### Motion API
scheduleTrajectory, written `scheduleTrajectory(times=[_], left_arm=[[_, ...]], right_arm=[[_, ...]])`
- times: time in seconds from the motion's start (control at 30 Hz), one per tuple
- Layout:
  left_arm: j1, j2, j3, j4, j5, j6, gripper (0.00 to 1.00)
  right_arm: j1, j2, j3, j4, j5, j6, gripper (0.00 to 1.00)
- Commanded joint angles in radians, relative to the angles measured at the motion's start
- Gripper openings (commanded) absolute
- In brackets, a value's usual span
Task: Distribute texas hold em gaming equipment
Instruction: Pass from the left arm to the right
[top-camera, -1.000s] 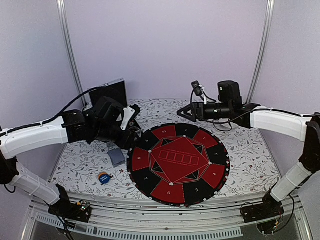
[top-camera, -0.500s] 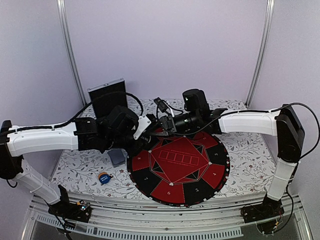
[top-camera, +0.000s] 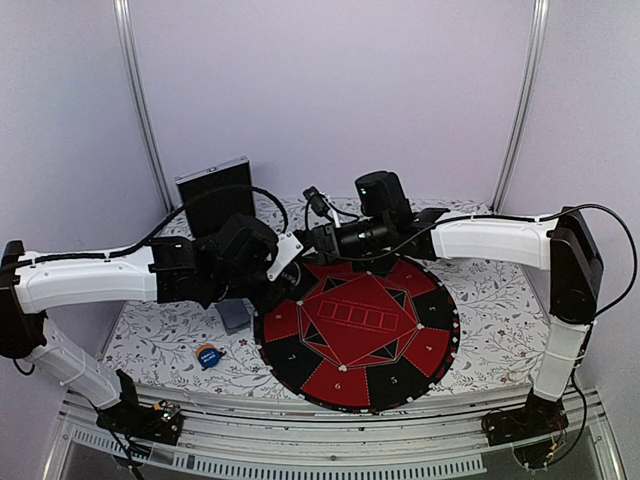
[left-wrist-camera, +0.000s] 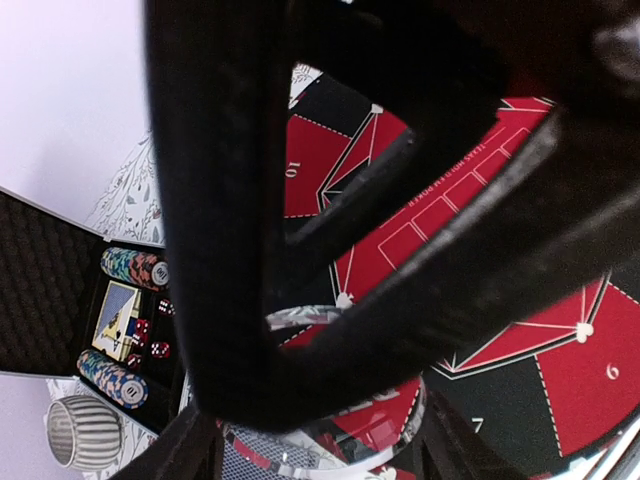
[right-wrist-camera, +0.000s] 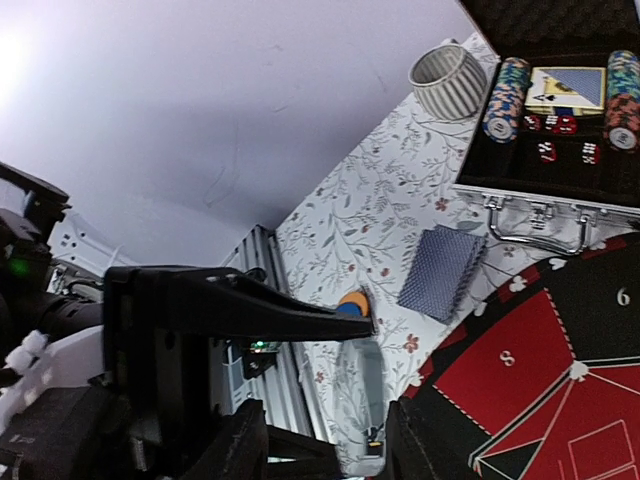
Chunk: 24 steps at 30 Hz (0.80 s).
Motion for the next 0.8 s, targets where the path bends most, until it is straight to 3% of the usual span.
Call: scheduleTrajectory(times=[0.0, 0.17, 0.33, 0.5, 0.63, 0.73, 0.77], left_arm=[[-0.022, -0.024, -0.012, 0.058, -0.010, 0.013, 0.34], [-0.022, -0.024, -0.015, 0.064, -0.009, 0.013, 0.34], [-0.022, -0.018, -0.014, 0.072, -0.010, 0.014, 0.34], [-0.022, -0.010, -0.009, 0.076, -0.010, 0.013, 0.34], [-0.021, -0.005, -0.008, 0.075, -0.011, 0.014, 0.34], [-0.021, -0.005, -0.010, 0.071, -0.007, 0.014, 0.35], [-0.022, -0.003, -0.013, 0.068, -0.006, 0.010, 0.43]], right_arm=[[-0.011, -0.001, 0.015, -0.109, 0.131, -0.076, 0.45], [-0.012, 0.008, 0.019, -0.119, 0.120, -0.084, 0.50], [-0.005, 0.053, 0.035, -0.099, -0.023, -0.074, 0.48], [-0.003, 0.078, 0.043, -0.093, -0.095, -0.067, 0.31], [-0.004, 0.062, 0.041, -0.092, -0.081, -0.075, 0.06], [-0.019, 0.046, 0.025, -0.094, -0.050, -0.081, 0.02], [-0.030, 0.039, 0.017, -0.093, -0.046, -0.078, 0.02]])
